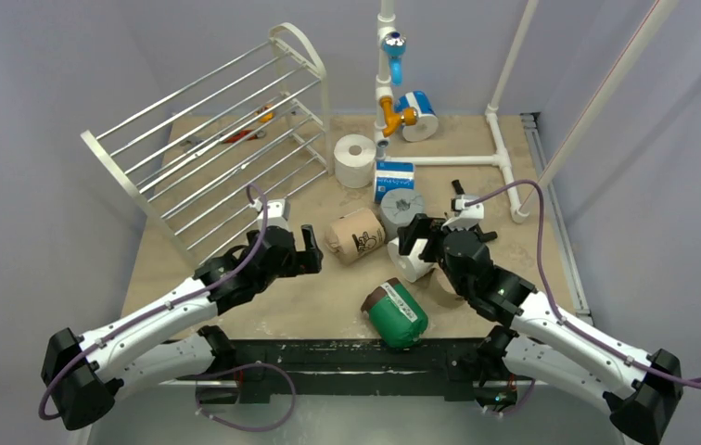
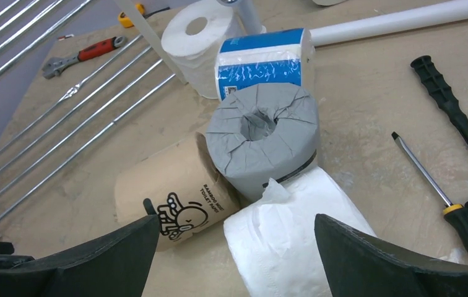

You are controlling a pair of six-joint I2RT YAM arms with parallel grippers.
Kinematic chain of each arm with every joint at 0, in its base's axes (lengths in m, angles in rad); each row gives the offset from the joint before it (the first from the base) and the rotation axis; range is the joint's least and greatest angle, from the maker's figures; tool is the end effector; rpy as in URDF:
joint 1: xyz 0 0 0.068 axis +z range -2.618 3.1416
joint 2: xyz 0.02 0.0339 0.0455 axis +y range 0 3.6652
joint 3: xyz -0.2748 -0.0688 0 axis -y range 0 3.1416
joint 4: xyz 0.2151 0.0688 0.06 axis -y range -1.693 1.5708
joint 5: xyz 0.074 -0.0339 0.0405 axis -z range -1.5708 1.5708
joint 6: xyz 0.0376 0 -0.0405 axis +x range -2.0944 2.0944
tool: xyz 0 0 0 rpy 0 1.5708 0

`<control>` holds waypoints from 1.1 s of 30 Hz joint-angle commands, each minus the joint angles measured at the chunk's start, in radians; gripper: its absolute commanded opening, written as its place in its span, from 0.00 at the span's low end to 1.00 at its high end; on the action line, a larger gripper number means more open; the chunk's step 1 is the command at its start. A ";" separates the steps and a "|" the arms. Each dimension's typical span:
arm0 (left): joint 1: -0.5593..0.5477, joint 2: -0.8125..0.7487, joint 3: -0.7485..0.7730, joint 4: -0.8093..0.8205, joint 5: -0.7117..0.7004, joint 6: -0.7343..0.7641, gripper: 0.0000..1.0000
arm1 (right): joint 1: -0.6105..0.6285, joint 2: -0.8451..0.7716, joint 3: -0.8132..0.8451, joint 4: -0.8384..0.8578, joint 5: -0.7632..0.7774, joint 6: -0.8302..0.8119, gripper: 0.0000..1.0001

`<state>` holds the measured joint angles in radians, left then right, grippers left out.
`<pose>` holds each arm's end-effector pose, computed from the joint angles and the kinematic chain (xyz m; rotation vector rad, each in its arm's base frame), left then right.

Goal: Place and organize the paper towels onto the shelf
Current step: Adjust the paper towel at the center of the board.

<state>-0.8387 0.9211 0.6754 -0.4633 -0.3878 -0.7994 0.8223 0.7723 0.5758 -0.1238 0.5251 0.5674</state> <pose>0.1172 -0.1092 0.2674 -0.1587 2.2509 -0.4533 0.1138 0.0948 0.2886 0.1201 1.8692 0.4703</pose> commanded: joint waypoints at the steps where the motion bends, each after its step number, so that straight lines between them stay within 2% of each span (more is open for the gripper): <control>1: -0.004 -0.027 -0.002 0.002 -0.030 0.029 1.00 | -0.004 -0.005 0.048 -0.023 0.050 0.008 0.99; 16: -0.013 -0.100 -0.026 -0.012 0.003 0.107 0.99 | -0.003 -0.001 0.080 -0.038 -0.032 -0.023 0.99; 23: -0.066 -0.156 -0.047 0.030 0.017 0.166 0.98 | -0.003 0.037 0.143 -0.089 -0.070 -0.004 0.99; 33: -0.117 -0.273 -0.148 0.093 0.042 0.161 0.95 | -0.003 0.150 0.240 -0.163 -0.261 -0.089 0.96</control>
<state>-0.9459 0.7025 0.5716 -0.4370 -0.3695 -0.6487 0.8223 0.8944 0.7517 -0.2417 0.3630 0.5362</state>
